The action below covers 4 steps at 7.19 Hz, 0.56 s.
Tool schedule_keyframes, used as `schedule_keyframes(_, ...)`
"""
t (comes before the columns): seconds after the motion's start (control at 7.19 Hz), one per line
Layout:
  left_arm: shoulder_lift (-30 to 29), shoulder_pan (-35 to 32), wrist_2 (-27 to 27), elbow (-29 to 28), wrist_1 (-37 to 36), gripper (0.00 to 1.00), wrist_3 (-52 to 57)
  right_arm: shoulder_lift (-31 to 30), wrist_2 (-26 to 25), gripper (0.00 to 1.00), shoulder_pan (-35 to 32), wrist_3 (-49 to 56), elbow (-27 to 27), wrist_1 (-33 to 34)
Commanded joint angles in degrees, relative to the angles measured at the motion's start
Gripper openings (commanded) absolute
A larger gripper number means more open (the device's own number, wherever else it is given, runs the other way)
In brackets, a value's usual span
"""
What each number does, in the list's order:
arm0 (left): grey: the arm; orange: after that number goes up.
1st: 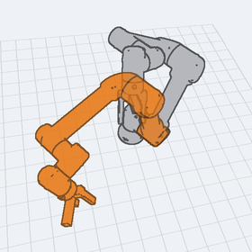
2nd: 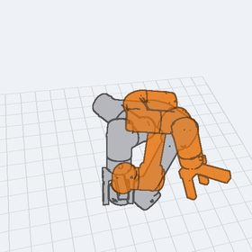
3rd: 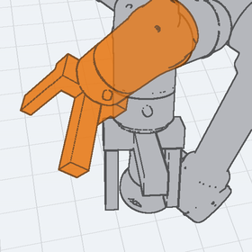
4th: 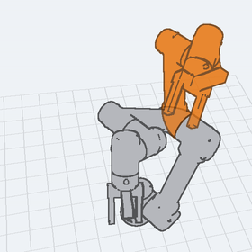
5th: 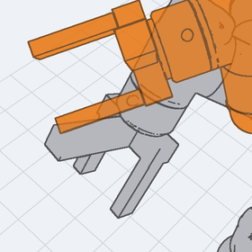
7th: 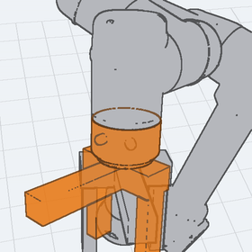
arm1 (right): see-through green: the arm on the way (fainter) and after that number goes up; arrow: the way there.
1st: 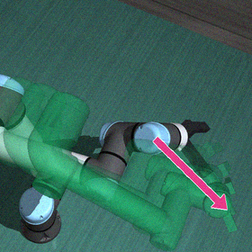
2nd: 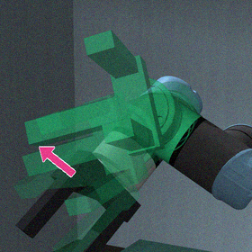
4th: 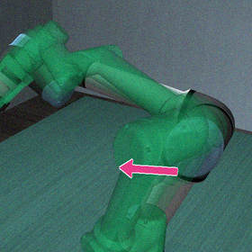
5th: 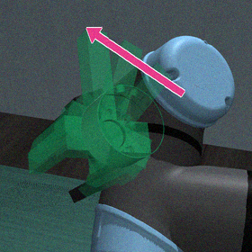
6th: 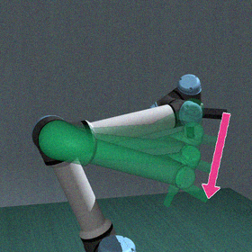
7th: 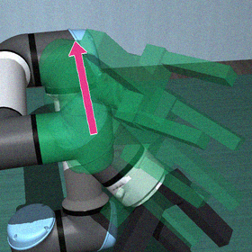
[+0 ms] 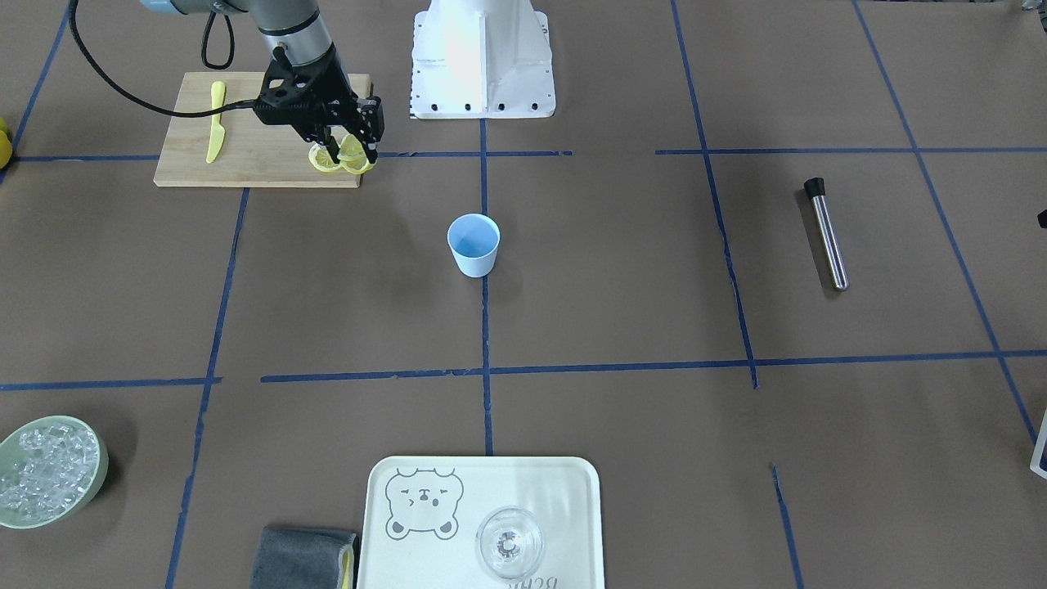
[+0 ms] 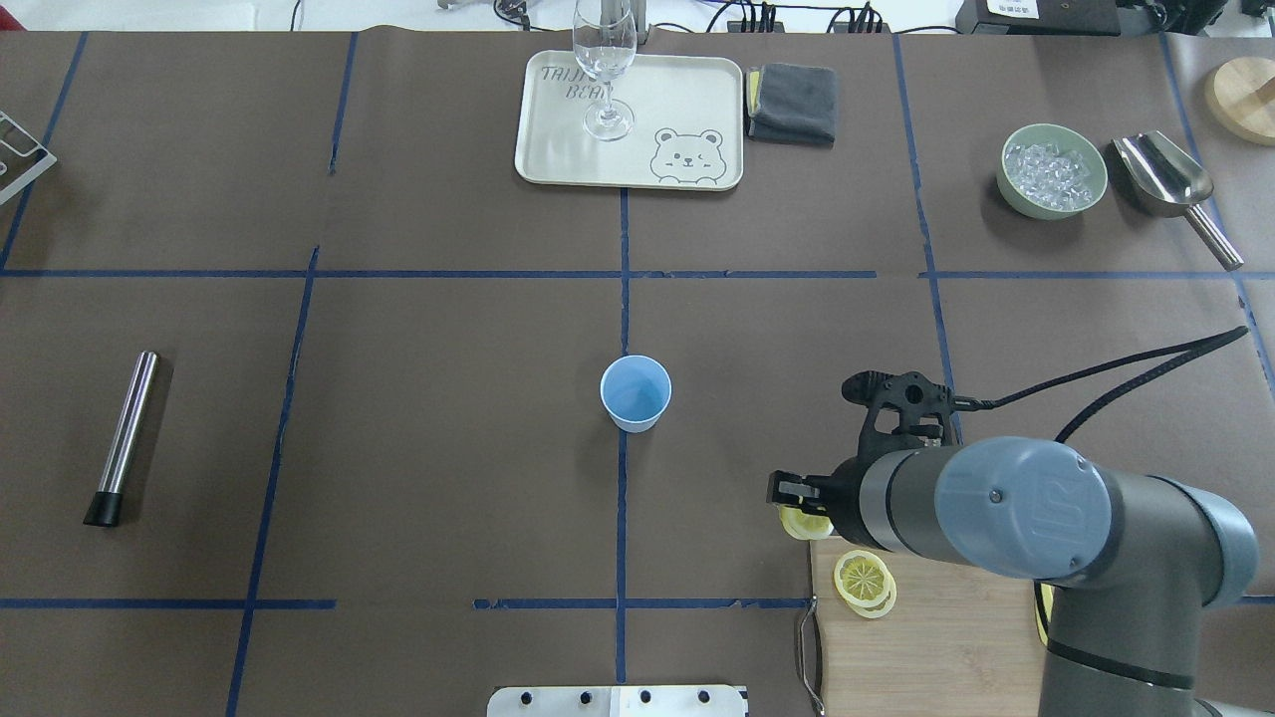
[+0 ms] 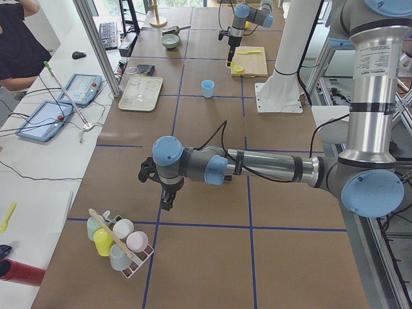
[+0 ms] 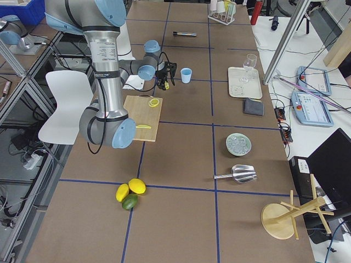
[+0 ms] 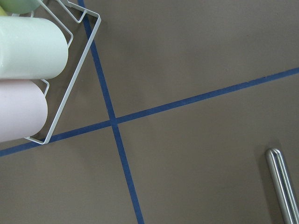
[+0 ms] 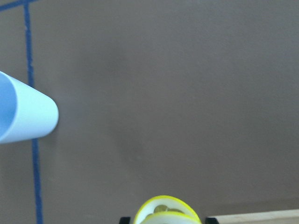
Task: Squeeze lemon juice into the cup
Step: 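Carry the lemon slice with the right gripper over the blue cup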
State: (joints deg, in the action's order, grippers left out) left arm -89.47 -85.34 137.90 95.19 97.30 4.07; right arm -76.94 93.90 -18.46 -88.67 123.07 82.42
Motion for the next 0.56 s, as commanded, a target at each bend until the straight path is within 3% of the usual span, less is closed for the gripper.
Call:
schedule_keyframes(0.0,0.00,0.00,0.00,-0.18,0.00,1.00,0.06,11.58,0.23,0.60,-2.98,-0.27,-4.66,6.41)
schedule_keyframes(0.42,0.00,0.00,0.00,-0.09,0.00,1.00,-0.02,24.60,0.32,0.61,-5.44,-3.00,-18.18,5.92)
